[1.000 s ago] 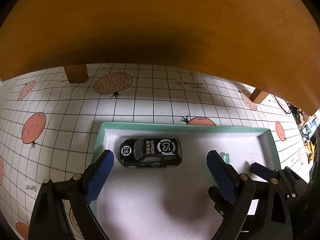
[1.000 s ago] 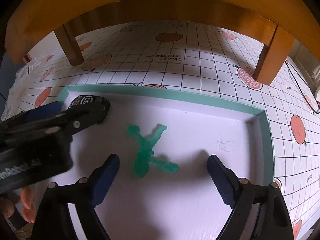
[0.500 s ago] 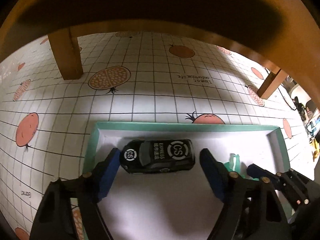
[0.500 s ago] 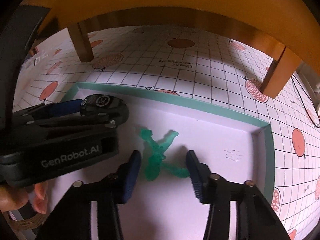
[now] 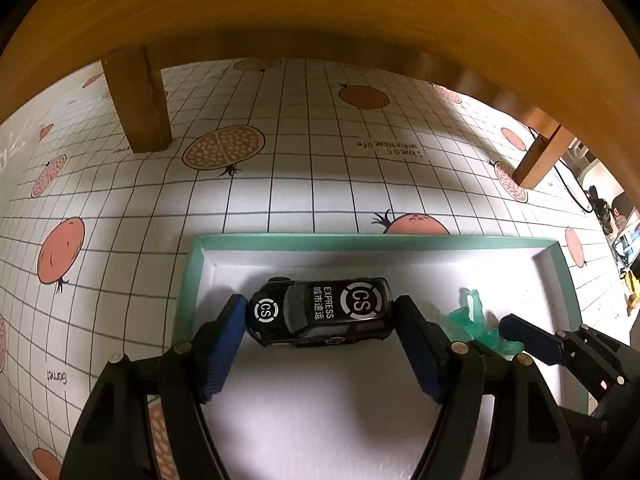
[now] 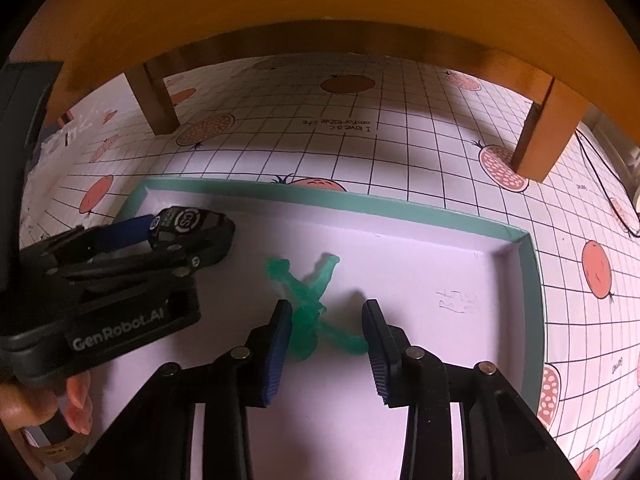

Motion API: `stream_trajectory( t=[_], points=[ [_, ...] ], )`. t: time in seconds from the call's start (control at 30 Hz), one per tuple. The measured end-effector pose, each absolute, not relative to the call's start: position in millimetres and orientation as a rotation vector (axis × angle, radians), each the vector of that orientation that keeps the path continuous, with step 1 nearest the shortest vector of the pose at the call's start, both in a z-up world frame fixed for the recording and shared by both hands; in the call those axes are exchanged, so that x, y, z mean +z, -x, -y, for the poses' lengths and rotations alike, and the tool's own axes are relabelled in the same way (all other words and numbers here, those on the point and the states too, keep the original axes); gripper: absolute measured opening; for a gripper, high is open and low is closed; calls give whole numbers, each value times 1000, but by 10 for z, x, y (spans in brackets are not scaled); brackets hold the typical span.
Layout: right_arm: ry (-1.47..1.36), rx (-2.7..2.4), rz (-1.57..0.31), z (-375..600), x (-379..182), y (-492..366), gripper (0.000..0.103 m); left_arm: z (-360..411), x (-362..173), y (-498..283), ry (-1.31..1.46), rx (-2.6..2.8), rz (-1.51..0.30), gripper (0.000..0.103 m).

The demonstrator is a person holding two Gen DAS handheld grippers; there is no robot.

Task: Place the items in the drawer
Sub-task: 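Grasp the green rubber figure with the right tool while the left tool grasps the black toy car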

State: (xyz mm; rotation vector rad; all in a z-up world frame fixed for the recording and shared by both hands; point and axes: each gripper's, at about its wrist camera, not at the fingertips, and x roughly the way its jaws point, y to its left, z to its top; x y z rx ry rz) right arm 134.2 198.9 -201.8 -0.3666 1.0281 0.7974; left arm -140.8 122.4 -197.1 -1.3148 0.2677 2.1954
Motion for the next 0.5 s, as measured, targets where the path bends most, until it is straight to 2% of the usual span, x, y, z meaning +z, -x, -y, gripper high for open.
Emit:
stream_trajectory(
  t=[0.5],
  points=[
    [254,774,-1067,-1704,-1874,-1349,38,-1014,-1943,1166,1404,2148,-210,76]
  ],
)
